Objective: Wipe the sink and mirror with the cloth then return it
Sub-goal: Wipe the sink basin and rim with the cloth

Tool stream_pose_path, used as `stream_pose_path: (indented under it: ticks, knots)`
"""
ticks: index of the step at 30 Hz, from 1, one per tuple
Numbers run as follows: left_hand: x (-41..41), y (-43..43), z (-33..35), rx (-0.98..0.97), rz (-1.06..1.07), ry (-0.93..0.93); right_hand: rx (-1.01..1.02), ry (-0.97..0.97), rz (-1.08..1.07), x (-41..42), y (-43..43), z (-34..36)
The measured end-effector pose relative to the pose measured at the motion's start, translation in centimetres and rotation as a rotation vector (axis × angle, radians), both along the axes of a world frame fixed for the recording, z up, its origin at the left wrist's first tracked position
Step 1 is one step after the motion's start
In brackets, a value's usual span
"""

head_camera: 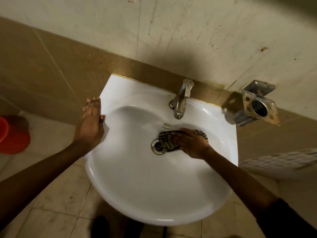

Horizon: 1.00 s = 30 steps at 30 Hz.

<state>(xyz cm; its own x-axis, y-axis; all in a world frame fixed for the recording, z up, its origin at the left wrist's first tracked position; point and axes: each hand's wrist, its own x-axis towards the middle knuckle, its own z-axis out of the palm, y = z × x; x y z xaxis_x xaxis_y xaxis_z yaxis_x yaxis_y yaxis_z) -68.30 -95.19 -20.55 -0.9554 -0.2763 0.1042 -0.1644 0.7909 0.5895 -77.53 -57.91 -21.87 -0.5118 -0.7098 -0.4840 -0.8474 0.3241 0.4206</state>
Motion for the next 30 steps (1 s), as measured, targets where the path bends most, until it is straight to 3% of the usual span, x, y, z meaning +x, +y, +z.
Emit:
stream_pose_path:
  ticks: [4, 11, 13, 15, 17, 19, 23, 30]
  knots:
    - [0.2, -0.1, 0.0, -0.010, -0.015, -0.016, -0.090, 0.069, 0.013, 1.5, -0.4, -0.7]
    - [0.1, -0.2, 0.4, 0.074, 0.009, -0.020, -0.070, 0.151, -0.272, 5.3, 5.0, 1.7]
    - [0.1, 0.1, 0.5, 0.097, 0.041, -0.021, -0.011, 0.270, -0.147, 3.2, 5.5, 3.4]
    - [0.2, 0.4, 0.5, 0.086, 0.049, -0.036, 0.020, 0.355, 0.130, -0.5, 3.8, 4.8]
    - [0.2, 0.4, 0.4, 0.076, 0.043, -0.031, 0.008, 0.348, 0.430, -3.3, 0.3, 4.3]
    - [0.2, 0.4, 0.5, 0.066, 0.032, -0.026, -0.064, 0.273, 0.530, -4.0, -4.6, 2.9]
    - [0.2, 0.1, 0.5, 0.052, 0.005, -0.025, -0.049, 0.149, 0.292, -1.5, -6.9, 1.5]
    - [0.3, 0.1, 0.9, 0.146, 0.048, -0.031, -0.177, -0.369, -0.484, 7.0, 2.0, 0.9]
